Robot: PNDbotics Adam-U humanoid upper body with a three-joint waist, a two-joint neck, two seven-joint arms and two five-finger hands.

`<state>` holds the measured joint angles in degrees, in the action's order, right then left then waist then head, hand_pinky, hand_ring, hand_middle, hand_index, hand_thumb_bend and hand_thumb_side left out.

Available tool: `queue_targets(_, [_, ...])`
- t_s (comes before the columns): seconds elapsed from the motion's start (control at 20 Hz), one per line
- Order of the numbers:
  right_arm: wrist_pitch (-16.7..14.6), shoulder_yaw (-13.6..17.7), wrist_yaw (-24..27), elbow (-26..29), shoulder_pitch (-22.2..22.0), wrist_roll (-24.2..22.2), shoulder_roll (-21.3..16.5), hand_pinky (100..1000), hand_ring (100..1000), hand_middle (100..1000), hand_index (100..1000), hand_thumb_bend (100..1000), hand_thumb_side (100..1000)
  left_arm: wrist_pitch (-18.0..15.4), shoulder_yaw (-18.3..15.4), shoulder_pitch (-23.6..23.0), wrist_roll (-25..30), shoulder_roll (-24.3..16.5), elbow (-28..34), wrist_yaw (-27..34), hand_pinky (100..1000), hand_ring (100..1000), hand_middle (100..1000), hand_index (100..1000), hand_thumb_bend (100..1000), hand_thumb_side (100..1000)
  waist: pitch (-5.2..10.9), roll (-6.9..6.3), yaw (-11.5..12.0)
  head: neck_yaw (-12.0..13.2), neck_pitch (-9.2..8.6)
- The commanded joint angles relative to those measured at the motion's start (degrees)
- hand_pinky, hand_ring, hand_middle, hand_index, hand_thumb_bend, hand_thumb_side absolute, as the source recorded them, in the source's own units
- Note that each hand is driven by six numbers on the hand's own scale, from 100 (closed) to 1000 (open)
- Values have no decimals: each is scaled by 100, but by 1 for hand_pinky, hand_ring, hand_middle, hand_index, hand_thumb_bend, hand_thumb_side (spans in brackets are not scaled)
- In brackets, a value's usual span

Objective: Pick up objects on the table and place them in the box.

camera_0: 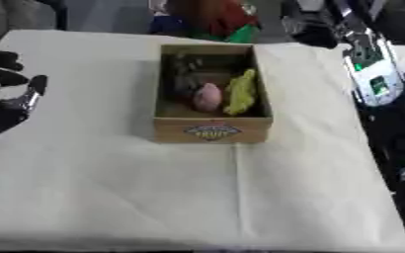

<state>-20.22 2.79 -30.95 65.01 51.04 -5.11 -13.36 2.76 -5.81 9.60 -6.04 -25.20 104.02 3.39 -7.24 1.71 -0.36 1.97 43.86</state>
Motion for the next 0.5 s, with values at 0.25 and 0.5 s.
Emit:
queue_targets(0.25, [217,200,497,296,-255,-5,-352,743,860,676,856,100,100,-11,-82,15,-98,-86,106,19,704,560,555,683,435,100,51,-10,-32,-95,26])
queue_targets(0.5, [301,259,672,350,-435,-15,-383,740,858,668,853,100,100,-6,-89,0,-131,-74,100,24,704,559,554,686,432,100,34,-9,-53,-226,26])
